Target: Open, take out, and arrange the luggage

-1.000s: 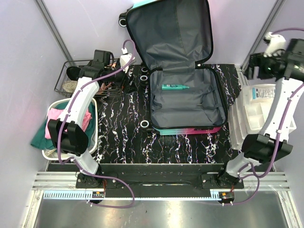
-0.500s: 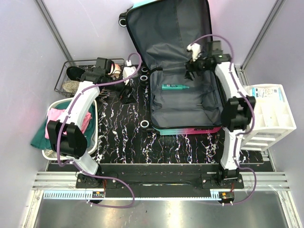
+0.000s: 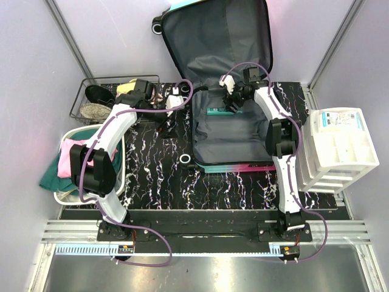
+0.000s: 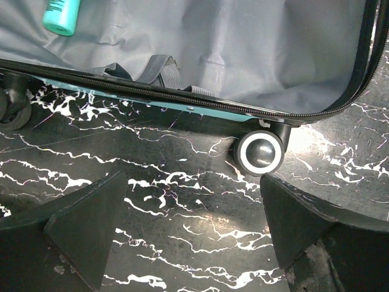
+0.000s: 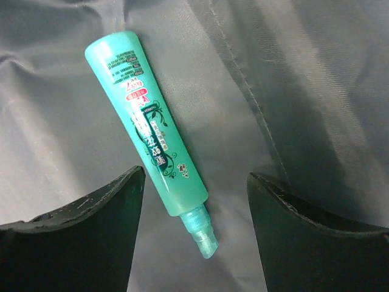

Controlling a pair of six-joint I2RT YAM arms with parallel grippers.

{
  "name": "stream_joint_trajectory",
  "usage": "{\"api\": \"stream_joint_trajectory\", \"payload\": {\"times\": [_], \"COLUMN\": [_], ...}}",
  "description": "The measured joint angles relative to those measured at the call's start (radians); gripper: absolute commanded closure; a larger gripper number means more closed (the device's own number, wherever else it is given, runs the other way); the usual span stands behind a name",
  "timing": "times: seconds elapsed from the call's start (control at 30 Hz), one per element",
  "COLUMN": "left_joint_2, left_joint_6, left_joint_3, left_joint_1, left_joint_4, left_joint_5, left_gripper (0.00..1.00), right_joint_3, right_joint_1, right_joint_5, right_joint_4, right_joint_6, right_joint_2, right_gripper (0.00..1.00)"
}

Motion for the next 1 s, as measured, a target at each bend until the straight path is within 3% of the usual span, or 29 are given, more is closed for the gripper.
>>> {"api": "stream_joint_trajectory", "payload": {"times": [0.23,0.37,0.47,0.5,0.6,0.63,0.67,0.8,0.9,1.0], "left_joint_2": [0.011,0.011,0.012,0.013,0.025,0.034,0.047,0.127,0.225,0.257], "left_joint_6": [0.021,0.061,0.093,0.1,0.112,0.113,0.112,0.05,-0.124,-0.314], "left_joint_3": [-0.026,-0.039,-0.043,-0.043,-0.035,-0.027,-0.013,0.098,0.232,0.256], "left_joint_1": [-0.033,-0.068,-0.111,-0.122,-0.155,-0.163,-0.175,-0.214,-0.247,-0.253], "left_joint_4": [0.069,0.089,0.091,0.093,0.093,0.094,0.096,0.118,0.165,0.237], "left_joint_5": [-0.049,-0.083,-0.106,-0.111,-0.117,-0.117,-0.116,-0.128,-0.165,-0.192], "left_gripper": [0.04,0.05,0.08,0.09,0.14,0.15,0.14,0.09,0.08,0.1], "right_joint_3": [-0.003,0.0,0.002,0.002,0.008,0.014,0.015,0.039,0.063,0.064], "right_joint_1": [0.012,0.027,0.036,0.039,0.04,0.04,0.039,0.036,0.032,0.027], "right_joint_5": [0.006,0.018,0.03,0.031,0.041,0.05,0.055,0.072,0.072,0.071], "right_joint_4": [0.016,0.022,0.022,0.011,0.002,0.01,0.014,0.01,-0.005,-0.016], "right_joint_6": [-0.097,-0.122,-0.143,-0.144,-0.15,-0.146,-0.143,-0.083,-0.013,0.061], "right_joint_2": [0.043,0.079,0.079,0.079,0.079,0.079,0.079,0.079,0.076,0.06], "right_gripper": [0.25,0.36,0.53,0.64,0.84,0.96,1.0,1.0,1.0,1.0]}}
